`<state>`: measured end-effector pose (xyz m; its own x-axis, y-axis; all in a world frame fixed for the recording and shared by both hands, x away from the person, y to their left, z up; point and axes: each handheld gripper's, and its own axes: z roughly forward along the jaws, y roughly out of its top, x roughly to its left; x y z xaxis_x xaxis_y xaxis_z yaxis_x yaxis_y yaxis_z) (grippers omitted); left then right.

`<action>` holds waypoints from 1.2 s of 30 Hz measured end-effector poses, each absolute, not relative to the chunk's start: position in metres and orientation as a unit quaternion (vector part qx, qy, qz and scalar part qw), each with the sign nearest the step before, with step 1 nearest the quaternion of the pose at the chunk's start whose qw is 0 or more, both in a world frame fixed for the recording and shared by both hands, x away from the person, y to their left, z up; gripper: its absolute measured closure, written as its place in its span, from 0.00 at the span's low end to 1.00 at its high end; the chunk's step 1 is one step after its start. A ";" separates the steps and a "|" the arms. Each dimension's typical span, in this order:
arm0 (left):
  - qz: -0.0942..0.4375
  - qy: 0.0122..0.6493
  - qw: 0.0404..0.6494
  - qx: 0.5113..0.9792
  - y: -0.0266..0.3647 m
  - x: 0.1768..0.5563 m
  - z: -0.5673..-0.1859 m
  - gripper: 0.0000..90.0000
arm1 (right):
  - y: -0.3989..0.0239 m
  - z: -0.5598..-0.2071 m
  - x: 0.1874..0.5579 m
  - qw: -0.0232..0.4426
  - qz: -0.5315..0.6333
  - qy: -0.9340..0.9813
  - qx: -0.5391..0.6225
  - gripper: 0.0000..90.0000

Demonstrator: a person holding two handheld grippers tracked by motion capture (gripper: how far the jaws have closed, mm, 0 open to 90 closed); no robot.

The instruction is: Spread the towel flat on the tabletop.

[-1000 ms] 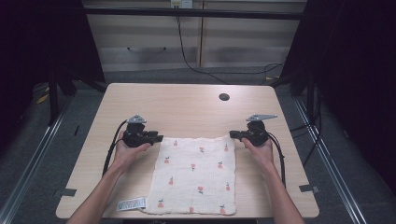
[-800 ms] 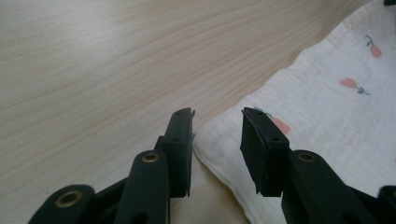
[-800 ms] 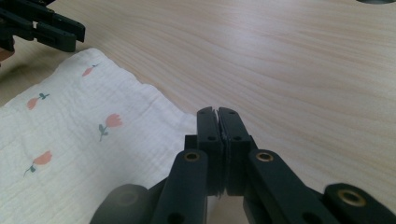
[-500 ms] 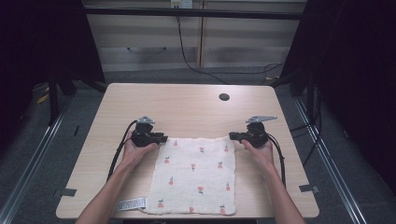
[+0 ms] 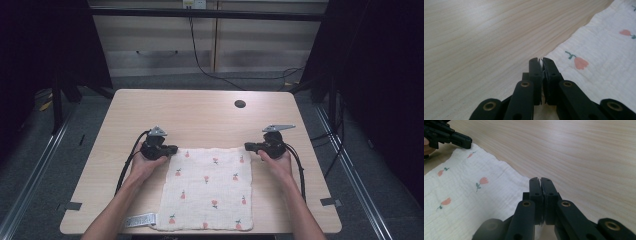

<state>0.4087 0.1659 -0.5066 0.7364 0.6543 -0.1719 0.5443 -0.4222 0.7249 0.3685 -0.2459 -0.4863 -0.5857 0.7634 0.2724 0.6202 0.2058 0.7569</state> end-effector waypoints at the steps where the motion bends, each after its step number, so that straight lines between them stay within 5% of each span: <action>1: 0.066 0.356 0.405 0.840 0.167 0.409 -0.506 0.96 | -0.246 -0.486 0.369 0.083 0.444 0.772 0.447 0.98; 36: 0.088 0.336 0.493 0.798 0.181 0.406 -0.439 0.96 | -0.259 -0.437 0.374 0.133 0.482 0.751 0.431 0.99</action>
<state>0.4061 0.1812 -0.4386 0.7585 0.6233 -0.1902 0.4494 -0.2889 0.8453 0.3744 -0.2594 -0.4365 -0.5938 0.7753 0.2153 0.5191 0.1646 0.8387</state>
